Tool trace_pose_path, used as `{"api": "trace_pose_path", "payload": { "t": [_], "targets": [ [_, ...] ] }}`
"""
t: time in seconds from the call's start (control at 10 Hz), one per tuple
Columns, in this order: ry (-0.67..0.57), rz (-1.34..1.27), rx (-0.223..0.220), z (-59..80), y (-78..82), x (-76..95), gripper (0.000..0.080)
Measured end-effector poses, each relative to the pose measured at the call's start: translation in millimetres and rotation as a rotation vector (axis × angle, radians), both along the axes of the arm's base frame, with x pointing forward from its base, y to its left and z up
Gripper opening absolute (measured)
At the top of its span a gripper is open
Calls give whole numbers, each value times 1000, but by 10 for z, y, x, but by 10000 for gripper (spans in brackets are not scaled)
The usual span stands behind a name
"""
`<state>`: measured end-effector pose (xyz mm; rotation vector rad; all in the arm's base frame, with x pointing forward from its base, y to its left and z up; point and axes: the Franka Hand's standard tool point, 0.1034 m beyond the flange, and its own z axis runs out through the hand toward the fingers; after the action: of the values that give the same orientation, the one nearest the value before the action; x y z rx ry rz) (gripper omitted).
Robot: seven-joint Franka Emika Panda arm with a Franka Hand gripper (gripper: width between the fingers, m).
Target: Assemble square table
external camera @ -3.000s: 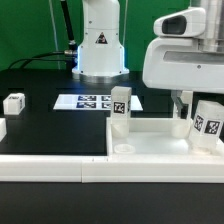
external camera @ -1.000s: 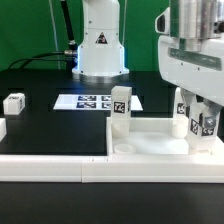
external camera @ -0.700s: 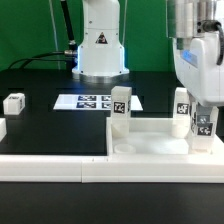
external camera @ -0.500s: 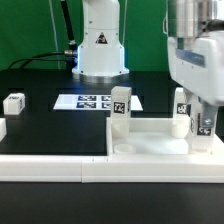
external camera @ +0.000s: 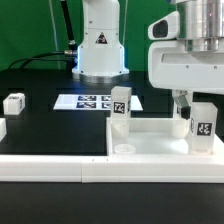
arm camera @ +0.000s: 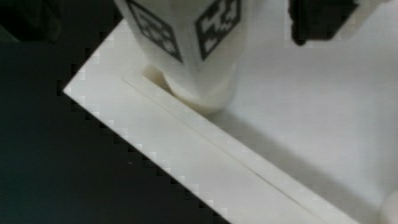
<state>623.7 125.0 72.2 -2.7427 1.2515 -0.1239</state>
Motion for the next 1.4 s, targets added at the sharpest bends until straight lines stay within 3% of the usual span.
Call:
{"api": "trace_pose_path", "payload": {
  "t": [0.2,0.5,0.8,1.0,1.3,1.4],
  "targets": [
    [-13,166,-22,0,-11,3,649],
    [-7,739,-95,-21,-105,47,649],
    [-4,697,-91,-28,-104,50,644],
    [6,568,-76,-32,-98,48,288],
    [22,353,-54,-35,-100,46,288],
    [43,169,-39,-36,-98,39,288]
  ]
}}
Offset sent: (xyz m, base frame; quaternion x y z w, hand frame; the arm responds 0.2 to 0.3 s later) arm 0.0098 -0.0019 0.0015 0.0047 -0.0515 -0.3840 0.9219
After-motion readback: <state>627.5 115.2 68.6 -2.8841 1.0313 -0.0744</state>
